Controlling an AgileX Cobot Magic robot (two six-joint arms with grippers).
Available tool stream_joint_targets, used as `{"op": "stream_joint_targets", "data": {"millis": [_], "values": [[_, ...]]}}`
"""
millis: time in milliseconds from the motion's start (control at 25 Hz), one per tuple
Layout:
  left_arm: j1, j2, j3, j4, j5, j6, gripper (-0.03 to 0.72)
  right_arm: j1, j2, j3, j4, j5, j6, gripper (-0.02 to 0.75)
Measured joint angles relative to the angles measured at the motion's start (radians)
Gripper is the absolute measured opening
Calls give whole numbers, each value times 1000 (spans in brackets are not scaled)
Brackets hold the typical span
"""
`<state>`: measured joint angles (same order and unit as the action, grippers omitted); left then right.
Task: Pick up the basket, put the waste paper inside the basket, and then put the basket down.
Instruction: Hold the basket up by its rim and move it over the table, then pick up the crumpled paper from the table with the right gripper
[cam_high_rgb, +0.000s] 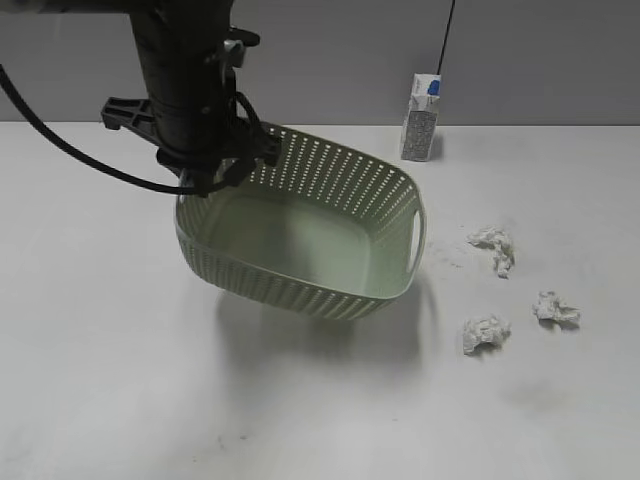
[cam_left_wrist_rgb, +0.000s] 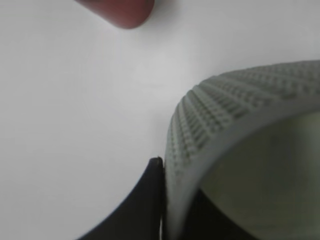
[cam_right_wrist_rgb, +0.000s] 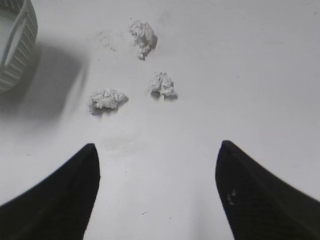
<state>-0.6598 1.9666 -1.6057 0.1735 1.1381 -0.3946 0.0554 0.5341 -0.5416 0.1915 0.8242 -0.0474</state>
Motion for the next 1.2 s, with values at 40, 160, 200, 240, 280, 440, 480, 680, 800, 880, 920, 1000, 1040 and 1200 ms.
{"op": "stream_joint_targets", "data": {"millis": [40, 160, 200, 240, 280, 440, 480, 680, 800, 880, 920, 1000, 1040, 1200], "values": [[-1, 0, 0, 1, -4, 0, 0, 0, 65, -10, 6, -17, -11, 543], [-1, 0, 1, 19, -10, 0, 0, 0, 247, -44, 83, -101, -113, 543], [0, 0, 1, 25, -14, 0, 0, 0, 313, -62, 131, -125, -166, 543], [0, 0, 1, 29, -18, 0, 0, 0, 382, -80, 175, -147, -212, 543], [0, 0, 1, 30, -25, 0, 0, 0, 444, -106, 208, -171, -247, 543], [0, 0, 1, 30, -45, 0, 0, 0, 748, -239, 239, -207, -312, 543], [0, 0, 1, 30, -47, 0, 0, 0, 821, -280, 239, -207, -325, 543], [0, 0, 1, 29, -57, 0, 0, 23, 1104, -460, 203, -213, -343, 543], [0, 0, 1, 22, -62, 0, 0, 78, 1230, -545, 111, -235, -345, 543], [4, 0, 1, 8, -72, 0, 0, 116, 1291, -589, 36, -264, -343, 543], [10, 1, 1, -6, -78, 0, 0, 135, 1319, -607, -13, -279, -329, 543], [27, 4, 1, -37, -85, 0, 0, 162, 1360, -632, -103, -318, -271, 543], [39, 12, 1, -48, -85, 0, 0, 168, 1377, -640, -139, -336, -231, 543], [73, 38, 1, -41, -74, 0, 0, 173, 1425, -647, -191, -399, -142, 543]]}}
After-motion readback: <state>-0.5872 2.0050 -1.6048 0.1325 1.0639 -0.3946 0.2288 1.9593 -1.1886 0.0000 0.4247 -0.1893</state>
